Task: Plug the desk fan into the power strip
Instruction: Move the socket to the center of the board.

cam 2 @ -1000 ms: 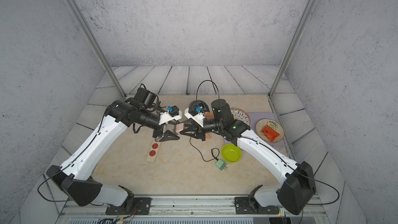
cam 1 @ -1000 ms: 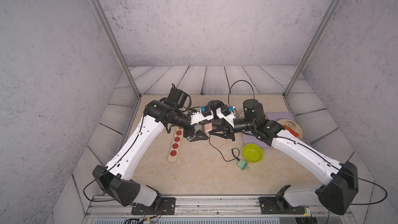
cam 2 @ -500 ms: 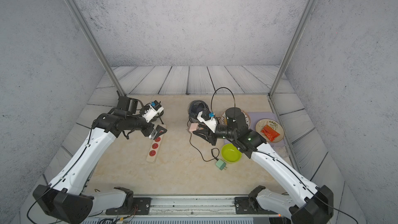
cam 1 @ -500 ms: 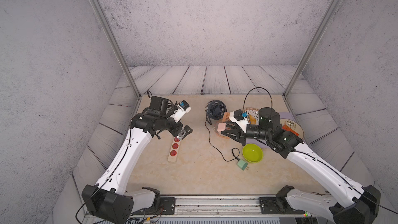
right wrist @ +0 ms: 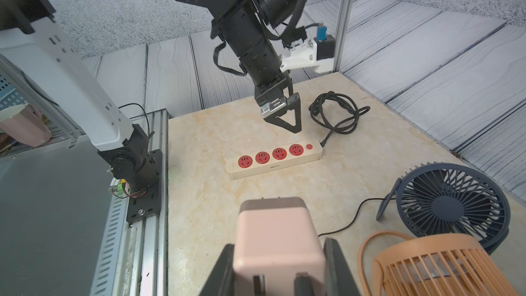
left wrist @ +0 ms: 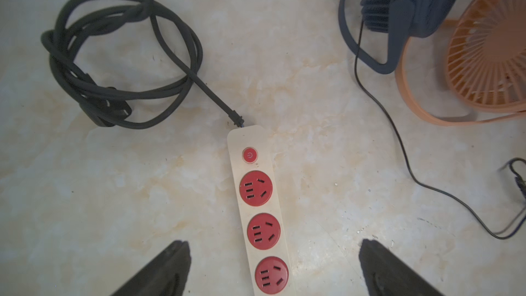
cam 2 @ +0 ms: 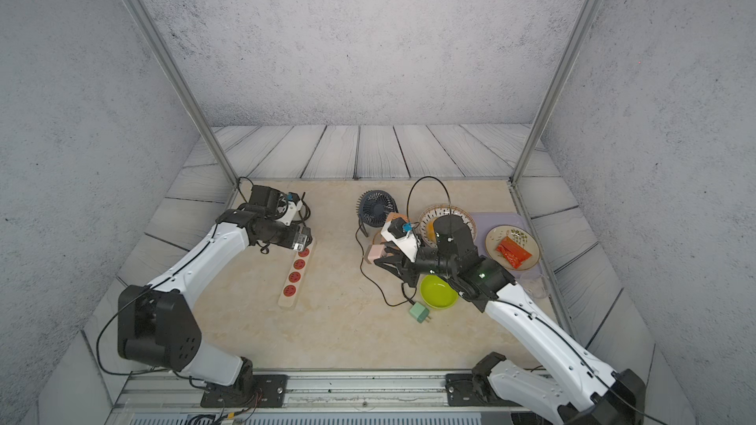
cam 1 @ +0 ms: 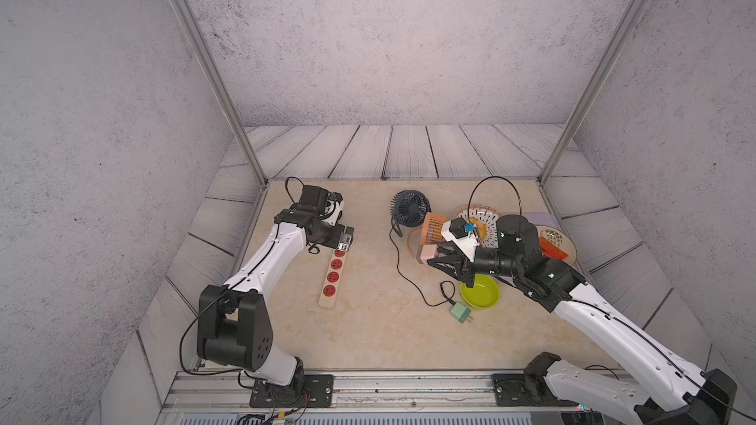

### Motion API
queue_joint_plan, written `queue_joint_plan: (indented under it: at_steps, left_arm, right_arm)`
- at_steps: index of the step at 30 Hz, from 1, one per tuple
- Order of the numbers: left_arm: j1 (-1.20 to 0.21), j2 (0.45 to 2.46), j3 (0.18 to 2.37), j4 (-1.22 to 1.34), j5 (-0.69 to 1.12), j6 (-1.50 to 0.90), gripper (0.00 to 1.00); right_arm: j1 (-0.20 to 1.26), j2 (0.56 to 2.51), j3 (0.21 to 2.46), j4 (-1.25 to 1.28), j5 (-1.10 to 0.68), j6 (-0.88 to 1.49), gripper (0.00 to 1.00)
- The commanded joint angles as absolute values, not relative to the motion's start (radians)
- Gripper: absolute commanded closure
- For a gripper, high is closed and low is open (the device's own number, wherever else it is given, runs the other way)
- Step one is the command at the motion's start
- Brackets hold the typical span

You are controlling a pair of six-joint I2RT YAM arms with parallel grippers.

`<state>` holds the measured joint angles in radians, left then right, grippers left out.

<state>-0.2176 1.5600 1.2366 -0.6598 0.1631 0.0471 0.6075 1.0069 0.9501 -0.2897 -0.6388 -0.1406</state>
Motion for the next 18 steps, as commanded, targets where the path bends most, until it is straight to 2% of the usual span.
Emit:
queue_joint_plan:
  at_steps: [1, 12, 18]
  left_arm:
    - [-0.21, 1.627, 1.244, -0.656, 0.136, 0.017, 0.01]
    - [-0.212, 1.814, 1.233, -0.654, 0.167, -0.036, 0.01]
    - [-0.217, 1.902, 1.26, -0.668, 0.169, -0.084, 0.12]
  right_arm:
    - [0.606, 0.968, 0.936, -0.293, -0.619, -0.114, 1.0]
    - [0.607, 0.909, 0.907, -0.31, -0.585, -0.112, 1.0]
    - [0.606, 0.895, 0.907, -0.311, -0.583, -0.109, 1.0]
